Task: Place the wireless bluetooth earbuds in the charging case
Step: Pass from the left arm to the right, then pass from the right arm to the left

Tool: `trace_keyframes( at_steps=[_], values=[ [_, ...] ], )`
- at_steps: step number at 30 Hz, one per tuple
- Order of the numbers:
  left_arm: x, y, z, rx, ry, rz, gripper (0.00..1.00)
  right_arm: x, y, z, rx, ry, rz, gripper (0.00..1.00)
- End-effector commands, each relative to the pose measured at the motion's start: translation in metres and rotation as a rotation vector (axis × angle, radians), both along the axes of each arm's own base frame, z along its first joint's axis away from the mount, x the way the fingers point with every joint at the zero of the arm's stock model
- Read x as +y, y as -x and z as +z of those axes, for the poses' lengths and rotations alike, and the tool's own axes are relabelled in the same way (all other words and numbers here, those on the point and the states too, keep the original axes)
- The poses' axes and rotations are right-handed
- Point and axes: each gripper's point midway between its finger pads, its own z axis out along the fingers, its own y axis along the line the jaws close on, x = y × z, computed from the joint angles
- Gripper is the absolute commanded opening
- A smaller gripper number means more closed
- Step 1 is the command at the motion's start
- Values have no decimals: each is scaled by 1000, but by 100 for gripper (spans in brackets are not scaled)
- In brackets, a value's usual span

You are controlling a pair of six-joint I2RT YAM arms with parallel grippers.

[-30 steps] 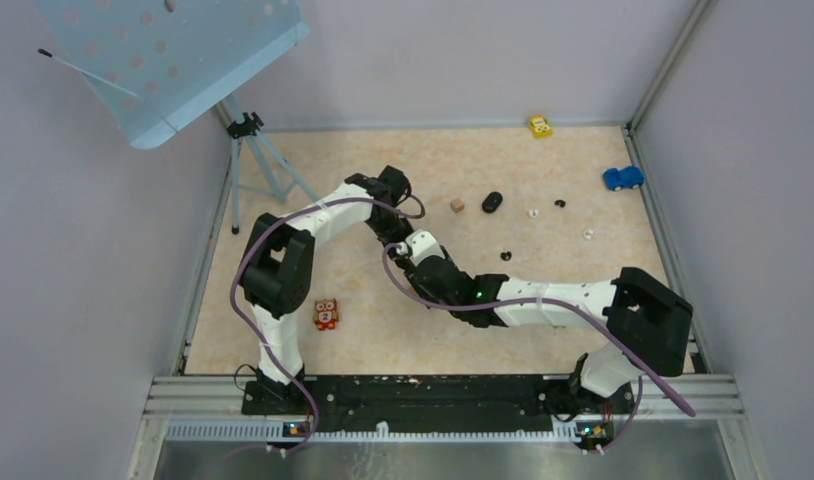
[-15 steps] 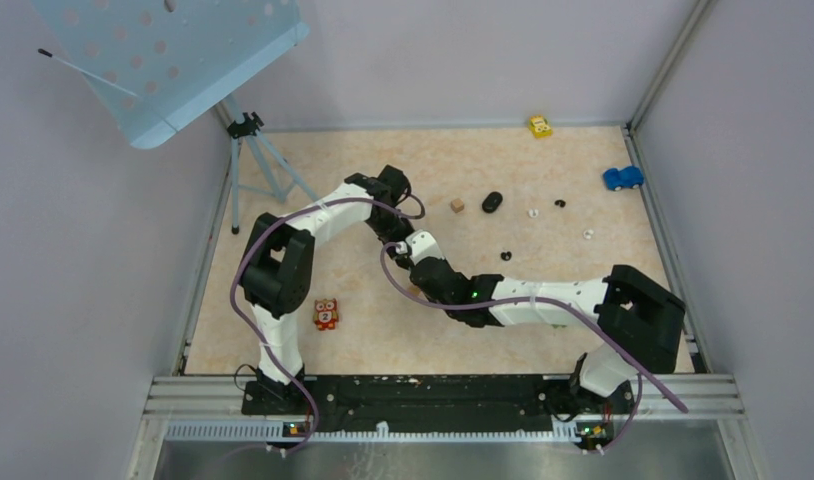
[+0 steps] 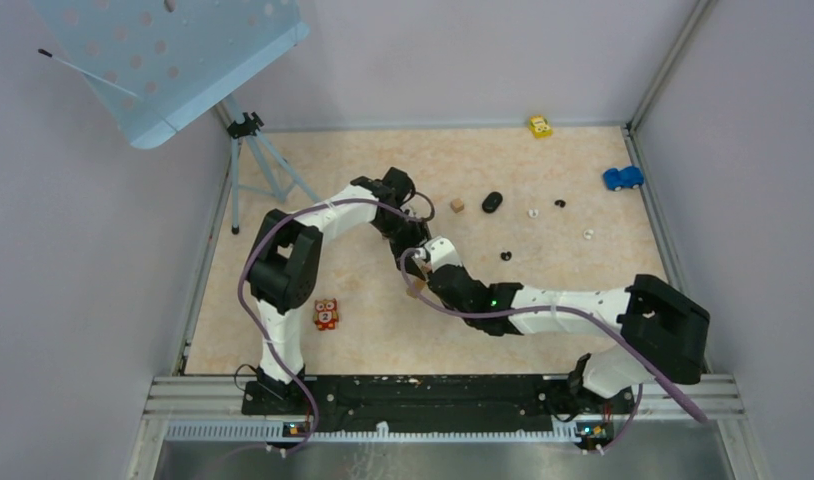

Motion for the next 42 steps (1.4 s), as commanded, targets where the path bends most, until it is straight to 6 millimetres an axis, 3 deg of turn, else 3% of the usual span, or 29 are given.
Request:
trace_keyframes(
  at_steps=[1,7,10,13,18,25,28,32,42],
  values=[
    [-8,-15,25,-127,118,-34,59,-13,-3,15,-1,-98,-40,0],
    [-9,-26,46,-228,237,-43,61,-33,-1,18,72,-216,-63,0],
    [-8,-32,59,-300,326,-70,64,-42,-2,29,116,-336,-57,0],
    [-2,-40,70,-377,379,-99,79,-46,0,40,176,-446,-1,0],
    [2,-48,92,-579,468,-207,88,-53,3,62,268,-576,94,0],
    [-1,-35,127,-925,669,-335,87,-52,9,102,385,-825,308,0],
    [-3,-21,140,-1006,796,-407,88,-46,13,115,420,-890,394,0],
    [-9,-10,136,-900,864,-502,87,-38,21,132,447,-947,502,0],
    [-29,21,142,-804,991,-620,81,-34,29,135,505,-974,576,0]
  ],
)
